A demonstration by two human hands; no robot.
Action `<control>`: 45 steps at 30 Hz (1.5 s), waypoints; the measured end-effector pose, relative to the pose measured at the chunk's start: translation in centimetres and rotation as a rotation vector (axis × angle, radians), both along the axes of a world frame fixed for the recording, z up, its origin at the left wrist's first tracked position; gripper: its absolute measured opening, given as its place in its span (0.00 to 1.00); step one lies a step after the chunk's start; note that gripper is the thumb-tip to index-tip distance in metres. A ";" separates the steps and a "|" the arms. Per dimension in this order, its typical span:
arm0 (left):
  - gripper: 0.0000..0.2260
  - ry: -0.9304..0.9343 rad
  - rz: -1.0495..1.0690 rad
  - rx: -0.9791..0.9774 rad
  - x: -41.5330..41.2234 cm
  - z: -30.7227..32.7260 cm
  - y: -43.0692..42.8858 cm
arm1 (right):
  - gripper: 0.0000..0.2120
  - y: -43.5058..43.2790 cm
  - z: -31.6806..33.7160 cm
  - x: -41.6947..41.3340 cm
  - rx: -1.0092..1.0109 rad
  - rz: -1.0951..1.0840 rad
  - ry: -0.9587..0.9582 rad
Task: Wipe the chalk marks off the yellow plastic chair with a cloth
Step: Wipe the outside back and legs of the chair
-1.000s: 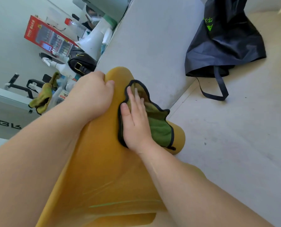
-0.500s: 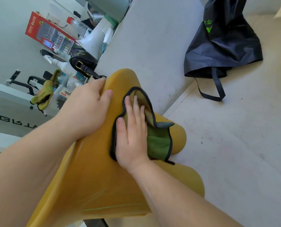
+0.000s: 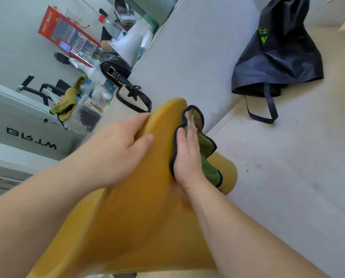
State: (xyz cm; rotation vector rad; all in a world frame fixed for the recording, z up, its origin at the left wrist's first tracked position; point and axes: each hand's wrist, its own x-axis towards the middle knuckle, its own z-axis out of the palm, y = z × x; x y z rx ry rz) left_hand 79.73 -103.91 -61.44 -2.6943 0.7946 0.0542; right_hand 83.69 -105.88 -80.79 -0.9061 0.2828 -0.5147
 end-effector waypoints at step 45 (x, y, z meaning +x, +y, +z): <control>0.21 -0.018 -0.026 0.076 4.4 -3.2 -2.2 | 0.34 -0.1 -1.8 3.2 0.153 0.084 -0.006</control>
